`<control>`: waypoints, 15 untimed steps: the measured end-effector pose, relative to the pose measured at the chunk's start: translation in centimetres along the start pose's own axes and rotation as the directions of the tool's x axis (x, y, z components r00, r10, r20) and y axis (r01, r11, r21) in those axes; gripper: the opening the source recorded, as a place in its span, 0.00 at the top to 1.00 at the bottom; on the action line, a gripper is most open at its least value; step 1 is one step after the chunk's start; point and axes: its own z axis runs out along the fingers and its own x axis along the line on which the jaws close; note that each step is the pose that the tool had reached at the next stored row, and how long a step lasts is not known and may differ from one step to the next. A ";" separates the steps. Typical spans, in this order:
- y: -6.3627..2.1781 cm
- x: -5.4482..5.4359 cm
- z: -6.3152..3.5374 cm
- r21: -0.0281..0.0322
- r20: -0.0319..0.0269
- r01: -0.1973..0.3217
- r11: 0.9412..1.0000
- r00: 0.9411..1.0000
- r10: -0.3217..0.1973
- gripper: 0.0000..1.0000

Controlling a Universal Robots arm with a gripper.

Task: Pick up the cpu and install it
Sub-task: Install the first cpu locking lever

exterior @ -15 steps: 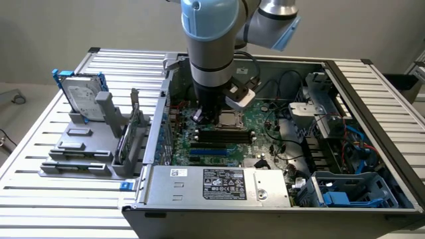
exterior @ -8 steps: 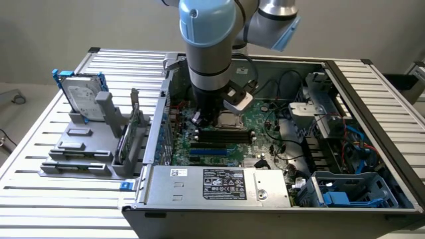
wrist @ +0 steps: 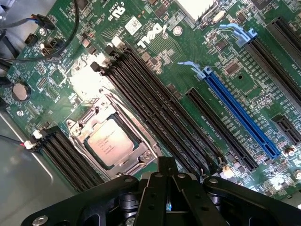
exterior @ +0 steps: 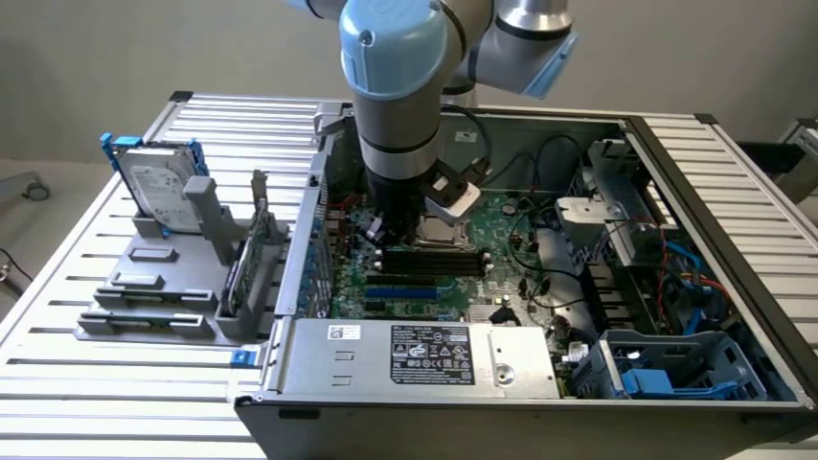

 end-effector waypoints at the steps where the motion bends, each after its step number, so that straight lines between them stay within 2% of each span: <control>1: -0.04 0.0 0.09 0.000 -0.001 0.000 1.000 1.000 0.000 0.89; 6: -0.17 0.1 0.49 0.002 -0.002 0.000 1.000 1.000 0.000 0.89; 15: -0.35 0.1 1.18 0.001 -0.002 0.000 1.000 1.000 0.000 0.89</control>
